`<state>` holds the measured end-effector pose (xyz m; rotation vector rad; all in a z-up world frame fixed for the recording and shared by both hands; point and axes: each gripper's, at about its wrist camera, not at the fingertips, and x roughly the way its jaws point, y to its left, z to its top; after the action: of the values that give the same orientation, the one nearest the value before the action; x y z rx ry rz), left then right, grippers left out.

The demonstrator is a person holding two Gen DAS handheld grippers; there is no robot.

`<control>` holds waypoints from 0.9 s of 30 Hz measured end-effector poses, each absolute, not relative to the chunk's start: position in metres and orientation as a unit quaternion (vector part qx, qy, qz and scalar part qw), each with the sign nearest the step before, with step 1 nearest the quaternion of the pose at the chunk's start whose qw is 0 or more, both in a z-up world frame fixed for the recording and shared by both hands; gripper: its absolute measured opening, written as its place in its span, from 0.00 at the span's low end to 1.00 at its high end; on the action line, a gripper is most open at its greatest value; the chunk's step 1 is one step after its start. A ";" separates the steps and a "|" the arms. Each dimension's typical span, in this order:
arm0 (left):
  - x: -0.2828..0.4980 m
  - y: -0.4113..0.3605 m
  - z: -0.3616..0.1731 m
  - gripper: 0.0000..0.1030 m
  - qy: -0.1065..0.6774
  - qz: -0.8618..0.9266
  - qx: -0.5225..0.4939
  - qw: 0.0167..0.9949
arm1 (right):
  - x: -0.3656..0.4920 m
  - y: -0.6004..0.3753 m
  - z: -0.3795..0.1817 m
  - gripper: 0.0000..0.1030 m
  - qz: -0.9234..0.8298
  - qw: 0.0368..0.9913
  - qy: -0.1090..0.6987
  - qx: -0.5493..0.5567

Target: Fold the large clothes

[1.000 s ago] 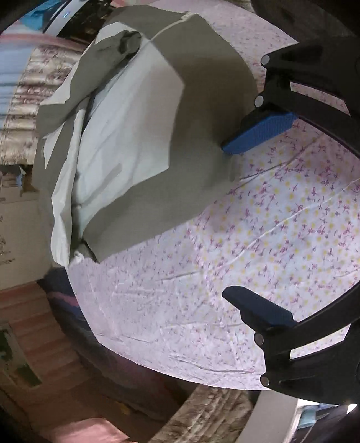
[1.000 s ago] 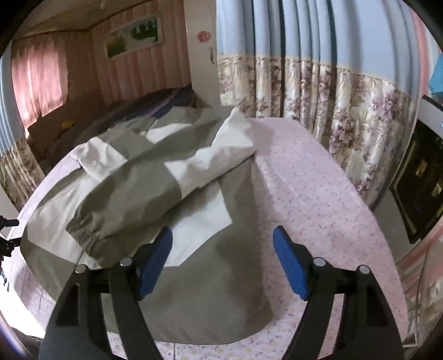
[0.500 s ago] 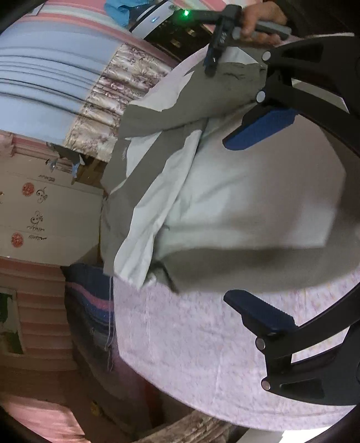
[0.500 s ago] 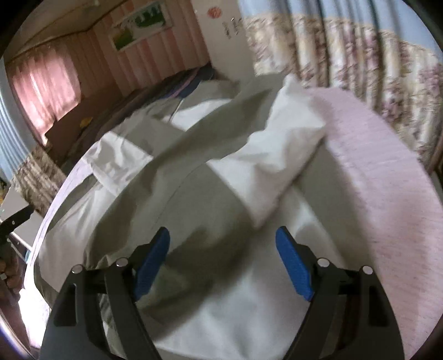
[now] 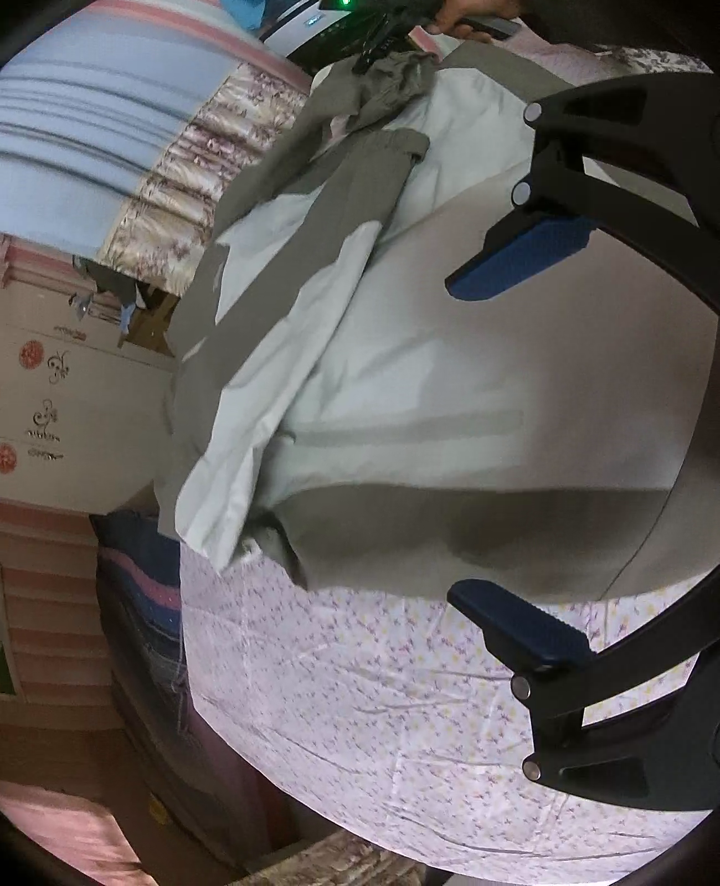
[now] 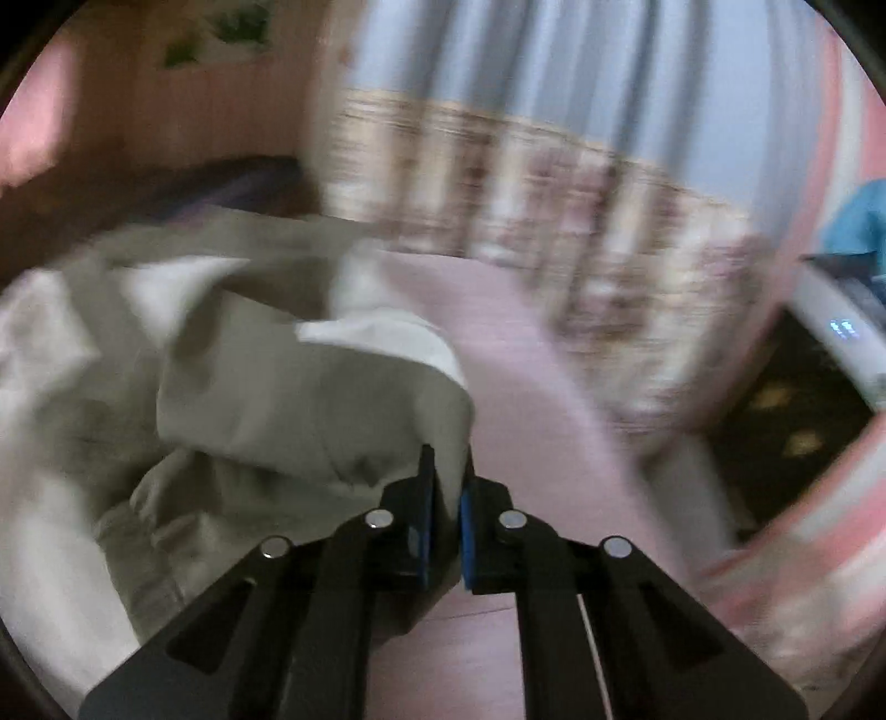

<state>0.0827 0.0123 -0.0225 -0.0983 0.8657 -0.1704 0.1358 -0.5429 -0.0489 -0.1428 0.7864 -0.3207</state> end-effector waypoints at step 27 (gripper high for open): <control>0.124 0.009 -0.002 0.97 0.400 -0.053 -0.001 0.915 | 0.128 -0.407 -0.040 0.72 0.068 0.917 0.388 0.054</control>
<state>0.1241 0.0092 -0.0022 -0.0016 0.8228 -0.1094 0.1282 -0.4072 -0.0401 0.1118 0.7991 0.1398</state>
